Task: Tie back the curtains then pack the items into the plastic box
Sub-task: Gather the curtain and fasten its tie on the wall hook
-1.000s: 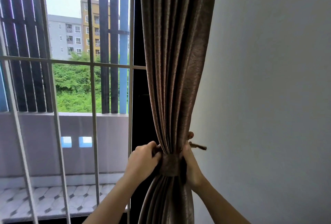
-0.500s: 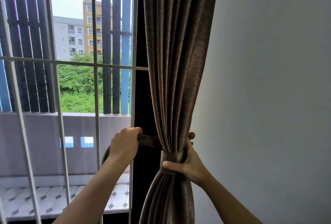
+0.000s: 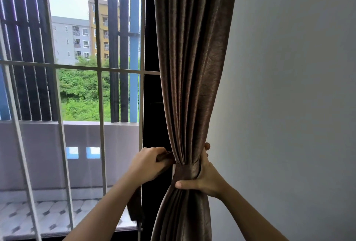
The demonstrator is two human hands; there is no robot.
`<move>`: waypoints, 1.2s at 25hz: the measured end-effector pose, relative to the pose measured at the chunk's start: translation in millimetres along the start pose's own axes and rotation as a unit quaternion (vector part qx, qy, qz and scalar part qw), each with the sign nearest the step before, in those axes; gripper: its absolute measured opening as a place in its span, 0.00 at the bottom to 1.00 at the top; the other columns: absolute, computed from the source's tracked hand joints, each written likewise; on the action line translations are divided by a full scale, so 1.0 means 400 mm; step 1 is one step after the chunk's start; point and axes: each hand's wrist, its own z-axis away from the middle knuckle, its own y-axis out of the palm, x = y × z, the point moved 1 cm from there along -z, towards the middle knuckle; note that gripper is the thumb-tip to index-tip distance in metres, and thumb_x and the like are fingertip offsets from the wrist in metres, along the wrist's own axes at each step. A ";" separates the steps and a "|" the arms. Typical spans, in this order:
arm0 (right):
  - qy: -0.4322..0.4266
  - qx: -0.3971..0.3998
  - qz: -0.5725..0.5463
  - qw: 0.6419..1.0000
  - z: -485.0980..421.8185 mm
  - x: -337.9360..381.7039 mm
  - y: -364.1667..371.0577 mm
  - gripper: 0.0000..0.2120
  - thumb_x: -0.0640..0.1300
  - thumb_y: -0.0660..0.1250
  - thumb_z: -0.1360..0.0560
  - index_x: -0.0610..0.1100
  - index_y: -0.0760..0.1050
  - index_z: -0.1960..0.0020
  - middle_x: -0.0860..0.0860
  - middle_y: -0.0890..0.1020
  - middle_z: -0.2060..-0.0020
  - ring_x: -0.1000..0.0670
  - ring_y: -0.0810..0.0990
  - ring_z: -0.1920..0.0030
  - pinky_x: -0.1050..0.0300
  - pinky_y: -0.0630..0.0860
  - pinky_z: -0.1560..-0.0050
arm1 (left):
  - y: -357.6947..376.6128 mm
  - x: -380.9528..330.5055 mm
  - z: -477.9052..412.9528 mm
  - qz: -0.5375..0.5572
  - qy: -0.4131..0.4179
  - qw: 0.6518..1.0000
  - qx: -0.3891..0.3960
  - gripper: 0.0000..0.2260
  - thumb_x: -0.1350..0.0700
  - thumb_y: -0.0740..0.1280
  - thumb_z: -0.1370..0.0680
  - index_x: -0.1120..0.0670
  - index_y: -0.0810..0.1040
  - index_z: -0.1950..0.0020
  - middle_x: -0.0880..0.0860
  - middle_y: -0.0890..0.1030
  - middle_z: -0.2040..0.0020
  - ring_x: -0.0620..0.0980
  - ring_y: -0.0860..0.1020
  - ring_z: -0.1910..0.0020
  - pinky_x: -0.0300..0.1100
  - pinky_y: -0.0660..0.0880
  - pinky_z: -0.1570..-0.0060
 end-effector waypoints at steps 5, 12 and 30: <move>0.005 -0.054 -0.026 0.998 -0.014 -0.006 0.007 0.42 0.52 0.80 0.43 0.54 0.64 0.35 0.57 0.80 0.45 0.57 0.79 0.44 0.58 0.78 0.42 | -0.001 -0.029 -0.043 0.122 0.018 0.991 -0.051 0.12 0.65 0.62 0.24 0.48 0.79 0.51 0.43 0.81 0.63 0.38 0.79 0.65 0.36 0.75 0.64; -0.004 -0.117 -0.099 0.988 -0.018 -0.021 0.006 0.40 0.49 0.80 0.44 0.50 0.67 0.36 0.62 0.79 0.46 0.55 0.80 0.44 0.58 0.78 0.45 | 0.004 -0.027 -0.068 0.135 0.012 0.989 -0.051 0.18 0.64 0.65 0.26 0.39 0.76 0.65 0.40 0.78 0.75 0.38 0.77 0.75 0.31 0.71 0.73; -0.004 -0.056 -0.048 0.997 -0.049 0.008 -0.009 0.38 0.49 0.80 0.40 0.54 0.64 0.36 0.57 0.79 0.45 0.61 0.79 0.46 0.67 0.76 0.48 | -0.049 0.036 -0.088 0.030 0.006 0.997 -0.077 0.05 0.60 0.71 0.29 0.52 0.83 0.54 0.46 0.79 0.65 0.43 0.77 0.65 0.34 0.69 0.64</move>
